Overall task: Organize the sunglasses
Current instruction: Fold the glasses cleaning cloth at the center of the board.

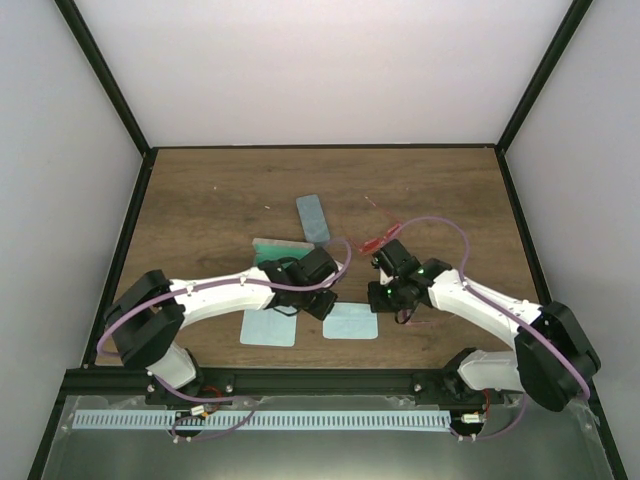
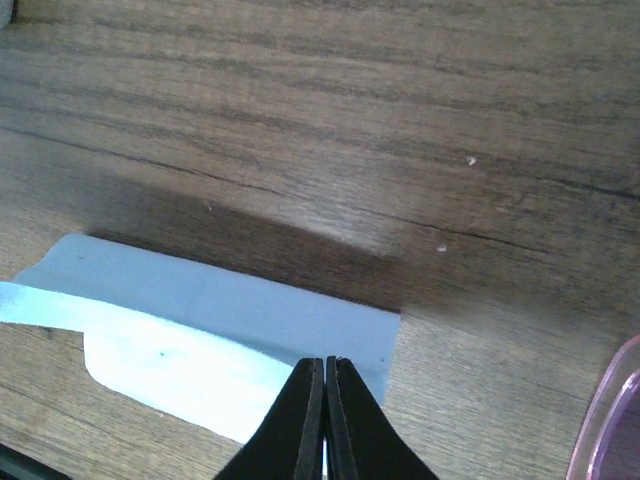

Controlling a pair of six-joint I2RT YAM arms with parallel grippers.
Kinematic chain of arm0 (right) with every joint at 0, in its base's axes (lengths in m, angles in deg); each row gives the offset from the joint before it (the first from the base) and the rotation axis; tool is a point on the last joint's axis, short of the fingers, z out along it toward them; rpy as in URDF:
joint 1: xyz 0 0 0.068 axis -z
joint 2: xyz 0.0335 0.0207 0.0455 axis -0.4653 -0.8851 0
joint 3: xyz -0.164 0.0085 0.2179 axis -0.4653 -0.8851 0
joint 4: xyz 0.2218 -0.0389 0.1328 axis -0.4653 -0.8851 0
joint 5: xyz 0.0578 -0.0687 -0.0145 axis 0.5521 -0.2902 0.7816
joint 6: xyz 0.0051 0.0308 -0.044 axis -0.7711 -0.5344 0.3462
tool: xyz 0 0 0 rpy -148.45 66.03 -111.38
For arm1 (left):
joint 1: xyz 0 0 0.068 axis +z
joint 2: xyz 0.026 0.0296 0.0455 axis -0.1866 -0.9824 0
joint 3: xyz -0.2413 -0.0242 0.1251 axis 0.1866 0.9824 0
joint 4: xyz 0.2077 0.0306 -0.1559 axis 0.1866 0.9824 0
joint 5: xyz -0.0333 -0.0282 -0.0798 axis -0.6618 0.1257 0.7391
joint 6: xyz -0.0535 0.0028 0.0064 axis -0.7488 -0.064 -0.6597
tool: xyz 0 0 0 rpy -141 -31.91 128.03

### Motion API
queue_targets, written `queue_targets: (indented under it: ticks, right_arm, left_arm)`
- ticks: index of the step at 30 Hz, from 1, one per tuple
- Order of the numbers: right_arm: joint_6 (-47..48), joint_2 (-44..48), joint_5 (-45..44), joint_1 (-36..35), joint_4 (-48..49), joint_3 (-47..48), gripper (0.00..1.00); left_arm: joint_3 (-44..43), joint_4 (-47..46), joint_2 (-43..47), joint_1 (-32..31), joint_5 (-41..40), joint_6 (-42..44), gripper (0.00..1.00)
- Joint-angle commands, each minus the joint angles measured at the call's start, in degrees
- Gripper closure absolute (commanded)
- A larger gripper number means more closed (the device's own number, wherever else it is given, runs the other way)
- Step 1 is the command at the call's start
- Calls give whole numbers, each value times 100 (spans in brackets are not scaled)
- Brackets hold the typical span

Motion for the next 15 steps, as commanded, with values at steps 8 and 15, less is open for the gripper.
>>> queue_targets:
  ticks: [8,15]
  right_arm:
    - [-297,251,10,-259,30,-340,98]
    - [-374,192,36,-329,102,-395,97]
  left_arm:
    - [334,-178,-7,-110,64,-173,96]
    - [437,-245,-42,-114,35,-246,96]
